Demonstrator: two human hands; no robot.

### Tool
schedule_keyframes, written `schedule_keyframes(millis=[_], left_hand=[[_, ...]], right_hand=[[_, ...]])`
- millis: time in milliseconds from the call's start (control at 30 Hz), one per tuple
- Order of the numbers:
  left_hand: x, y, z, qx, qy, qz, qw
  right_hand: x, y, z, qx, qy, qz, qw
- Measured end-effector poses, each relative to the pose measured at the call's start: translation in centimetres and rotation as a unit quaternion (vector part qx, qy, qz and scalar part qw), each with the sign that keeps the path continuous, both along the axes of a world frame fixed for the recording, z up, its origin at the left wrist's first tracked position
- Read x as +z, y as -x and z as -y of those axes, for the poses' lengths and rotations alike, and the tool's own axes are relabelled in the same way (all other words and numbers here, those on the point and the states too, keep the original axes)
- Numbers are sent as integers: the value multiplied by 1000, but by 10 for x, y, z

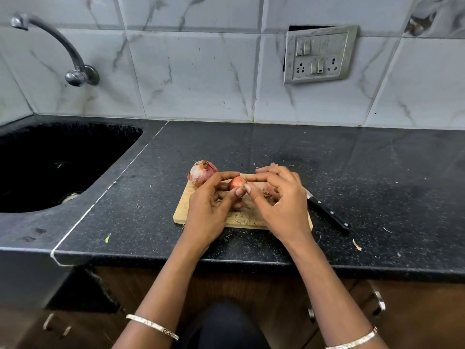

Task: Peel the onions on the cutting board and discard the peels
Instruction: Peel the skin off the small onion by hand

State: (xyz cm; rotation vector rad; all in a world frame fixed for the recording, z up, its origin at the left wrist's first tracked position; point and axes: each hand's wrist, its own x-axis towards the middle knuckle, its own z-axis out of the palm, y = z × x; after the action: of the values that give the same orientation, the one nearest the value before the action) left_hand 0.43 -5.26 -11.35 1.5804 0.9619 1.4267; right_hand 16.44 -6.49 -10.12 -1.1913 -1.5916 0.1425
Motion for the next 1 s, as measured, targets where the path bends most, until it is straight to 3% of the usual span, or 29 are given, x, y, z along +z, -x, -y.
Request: schedule_keyframes(millis=[167, 400, 667, 833, 1000], left_hand=[[-2, 1, 0, -6, 7, -17, 1000], [2, -2, 2, -11, 23, 0, 1000], [1, -4, 1, -11, 48, 41, 998], [2, -3, 1, -18, 54, 49, 997], [2, 0, 2, -23, 42, 42, 998]], right_hand=[[-1, -3, -2, -10, 2, -15, 1000], [-6, 2, -4, -35, 7, 45, 998], [3, -1, 6, -20, 23, -23, 999], [4, -1, 7, -69, 7, -82, 994], [3, 1, 6, -74, -34, 10, 997]])
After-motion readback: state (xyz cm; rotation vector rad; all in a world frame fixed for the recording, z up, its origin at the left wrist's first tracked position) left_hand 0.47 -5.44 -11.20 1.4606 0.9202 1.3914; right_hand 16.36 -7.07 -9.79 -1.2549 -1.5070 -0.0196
